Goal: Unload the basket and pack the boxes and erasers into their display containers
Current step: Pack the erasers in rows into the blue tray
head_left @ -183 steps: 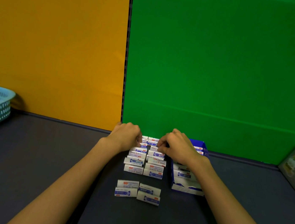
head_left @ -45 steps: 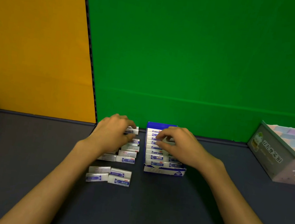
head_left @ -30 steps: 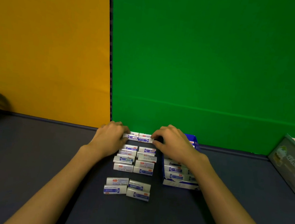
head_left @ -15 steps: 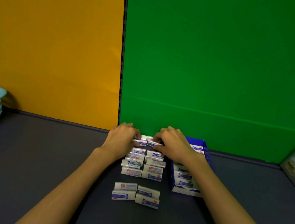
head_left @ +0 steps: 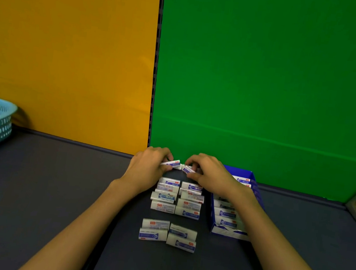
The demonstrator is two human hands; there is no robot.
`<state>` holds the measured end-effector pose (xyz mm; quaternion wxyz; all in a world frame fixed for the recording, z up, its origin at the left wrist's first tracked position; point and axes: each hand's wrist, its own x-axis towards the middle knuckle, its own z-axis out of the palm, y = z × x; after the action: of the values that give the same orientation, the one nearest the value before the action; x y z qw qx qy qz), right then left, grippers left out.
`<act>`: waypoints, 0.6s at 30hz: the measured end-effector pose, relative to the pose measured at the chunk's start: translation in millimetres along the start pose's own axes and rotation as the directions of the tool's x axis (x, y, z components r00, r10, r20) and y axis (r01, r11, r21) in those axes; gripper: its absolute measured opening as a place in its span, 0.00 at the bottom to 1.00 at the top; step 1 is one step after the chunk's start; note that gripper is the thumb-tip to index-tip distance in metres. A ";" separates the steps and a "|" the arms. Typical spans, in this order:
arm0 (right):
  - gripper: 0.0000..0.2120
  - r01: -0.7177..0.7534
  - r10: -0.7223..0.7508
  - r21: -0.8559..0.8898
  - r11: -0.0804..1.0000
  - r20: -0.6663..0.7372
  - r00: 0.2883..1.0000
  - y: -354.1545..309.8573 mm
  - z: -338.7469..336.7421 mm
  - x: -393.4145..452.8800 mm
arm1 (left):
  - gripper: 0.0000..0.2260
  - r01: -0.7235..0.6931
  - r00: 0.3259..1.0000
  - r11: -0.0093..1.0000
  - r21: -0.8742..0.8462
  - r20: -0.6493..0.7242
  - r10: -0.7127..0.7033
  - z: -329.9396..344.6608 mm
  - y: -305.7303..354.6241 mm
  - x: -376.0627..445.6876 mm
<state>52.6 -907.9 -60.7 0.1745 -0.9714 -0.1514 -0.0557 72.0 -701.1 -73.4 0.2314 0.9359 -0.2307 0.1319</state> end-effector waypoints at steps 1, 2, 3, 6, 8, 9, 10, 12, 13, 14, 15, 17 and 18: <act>0.13 0.007 -0.006 0.039 0.999 -0.013 1.000 0.6 -2.3 -1.1 | 0.10 -0.004 1.000 1.000 0.013 0.001 0.004 -0.9 0.5 -0.2; 0.12 0.007 -0.006 0.088 0.996 -0.019 1.000 1.5 -4.7 -2.4 | 0.11 -0.012 1.000 0.999 0.032 0.005 0.012 -1.4 1.1 -0.2; 0.11 0.001 0.002 0.148 0.989 -0.024 1.000 2.0 -7.5 -4.8 | 0.12 -0.022 1.000 0.998 0.051 0.011 0.022 -1.8 2.5 -0.5; 0.15 -0.060 0.079 0.308 0.950 -0.051 0.996 3.2 -19.5 -14.3 | 0.14 -0.060 0.998 0.995 0.083 0.016 0.059 -3.5 12.8 0.2; 0.16 -0.082 0.120 0.391 0.917 -0.073 0.990 5.8 -27.8 -22.4 | 0.14 -0.092 0.996 0.992 0.081 0.017 0.091 -5.5 22.3 0.9; 0.15 -0.078 0.124 0.440 0.894 -0.076 0.989 8.0 -31.5 -26.8 | 0.14 -0.106 0.994 0.992 0.075 0.018 0.105 -6.7 27.2 0.6; 0.14 -0.069 0.120 0.488 0.870 -0.072 0.990 10.8 -34.4 -30.7 | 0.13 -0.117 0.993 0.991 0.069 0.017 0.116 -7.9 31.8 0.3; 0.14 -0.073 0.122 0.552 0.831 -0.053 0.991 16.8 -38.7 -38.1 | 0.13 -0.135 0.991 0.989 0.054 0.015 0.134 -8.5 40.1 -1.5; 0.14 -0.080 0.131 0.565 0.821 -0.050 0.990 19.4 -40.5 -41.8 | 0.13 -0.142 0.990 0.989 0.047 0.018 0.141 -8.2 44.3 -2.7; 0.14 -0.082 0.139 0.575 0.814 -0.055 0.989 21.5 -42.1 -45.5 | 0.13 -0.149 0.989 0.988 0.041 0.021 0.148 -8.0 48.6 -3.9; 0.14 -0.083 0.145 0.590 0.803 -0.058 0.988 23.1 -44.3 -49.8 | 0.12 -0.155 0.988 0.987 0.037 0.025 0.154 -7.6 52.8 -4.9; 0.12 -0.090 0.159 0.635 0.767 -0.052 0.986 27.2 -48.6 -59.7 | 0.12 -0.167 0.985 0.985 0.030 0.036 0.166 -7.2 60.7 -6.2; 0.11 -0.097 0.167 0.648 0.756 -0.047 0.985 29.5 -50.9 -64.8 | 0.12 -0.173 0.984 0.985 0.026 0.041 0.172 -7.3 64.8 -6.7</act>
<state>-2.3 -970.1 -33.2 0.5075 -0.8568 -0.0834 -0.0375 33.3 -745.9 -45.4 0.2007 0.9181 -0.3131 0.1370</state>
